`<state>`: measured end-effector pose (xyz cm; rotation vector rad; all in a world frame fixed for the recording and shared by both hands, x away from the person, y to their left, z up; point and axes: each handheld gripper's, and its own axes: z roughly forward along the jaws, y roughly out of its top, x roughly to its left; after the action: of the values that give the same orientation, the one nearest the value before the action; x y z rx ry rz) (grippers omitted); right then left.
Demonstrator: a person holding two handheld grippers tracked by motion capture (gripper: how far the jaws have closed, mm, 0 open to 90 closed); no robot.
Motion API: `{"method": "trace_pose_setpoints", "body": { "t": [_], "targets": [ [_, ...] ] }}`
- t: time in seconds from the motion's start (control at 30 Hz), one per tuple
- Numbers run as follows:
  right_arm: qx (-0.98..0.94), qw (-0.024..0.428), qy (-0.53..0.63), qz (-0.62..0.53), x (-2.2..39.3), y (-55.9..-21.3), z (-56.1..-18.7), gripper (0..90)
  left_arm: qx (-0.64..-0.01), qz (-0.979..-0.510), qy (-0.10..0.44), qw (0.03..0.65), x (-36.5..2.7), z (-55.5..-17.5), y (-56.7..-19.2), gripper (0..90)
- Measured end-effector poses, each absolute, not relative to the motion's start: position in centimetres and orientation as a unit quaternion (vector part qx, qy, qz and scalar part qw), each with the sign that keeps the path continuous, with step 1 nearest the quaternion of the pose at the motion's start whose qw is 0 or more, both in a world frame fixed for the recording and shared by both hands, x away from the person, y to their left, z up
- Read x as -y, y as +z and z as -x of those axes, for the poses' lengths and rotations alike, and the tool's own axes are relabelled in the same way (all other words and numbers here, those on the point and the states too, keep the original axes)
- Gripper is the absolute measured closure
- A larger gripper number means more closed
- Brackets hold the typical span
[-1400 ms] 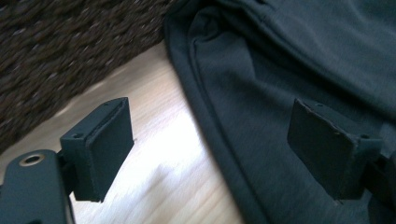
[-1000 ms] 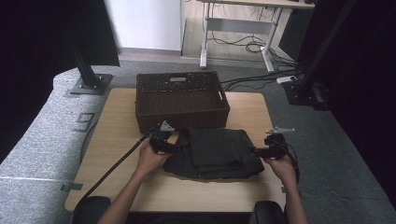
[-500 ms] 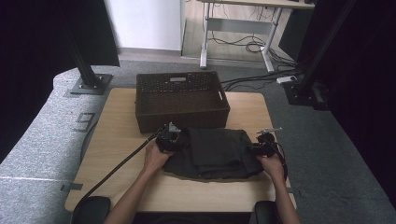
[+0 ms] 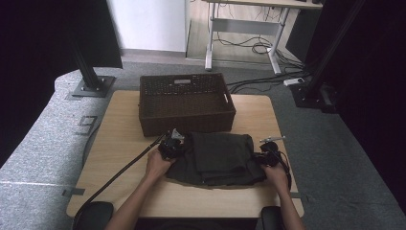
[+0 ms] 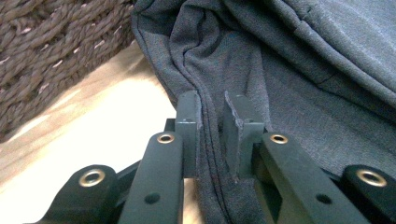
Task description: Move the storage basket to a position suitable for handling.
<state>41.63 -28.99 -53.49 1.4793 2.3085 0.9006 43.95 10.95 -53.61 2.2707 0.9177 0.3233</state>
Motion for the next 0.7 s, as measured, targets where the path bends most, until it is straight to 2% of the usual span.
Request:
{"method": "trace_pose_setpoints", "body": {
  "t": [0.7],
  "targets": [
    [-0.821, 0.111, 0.325, -0.455, 24.1, -53.6, -38.7, 79.0, -0.370, -0.861, 0.103, 0.333, -16.8, -39.7, -53.5, 76.1]
  ]
}}
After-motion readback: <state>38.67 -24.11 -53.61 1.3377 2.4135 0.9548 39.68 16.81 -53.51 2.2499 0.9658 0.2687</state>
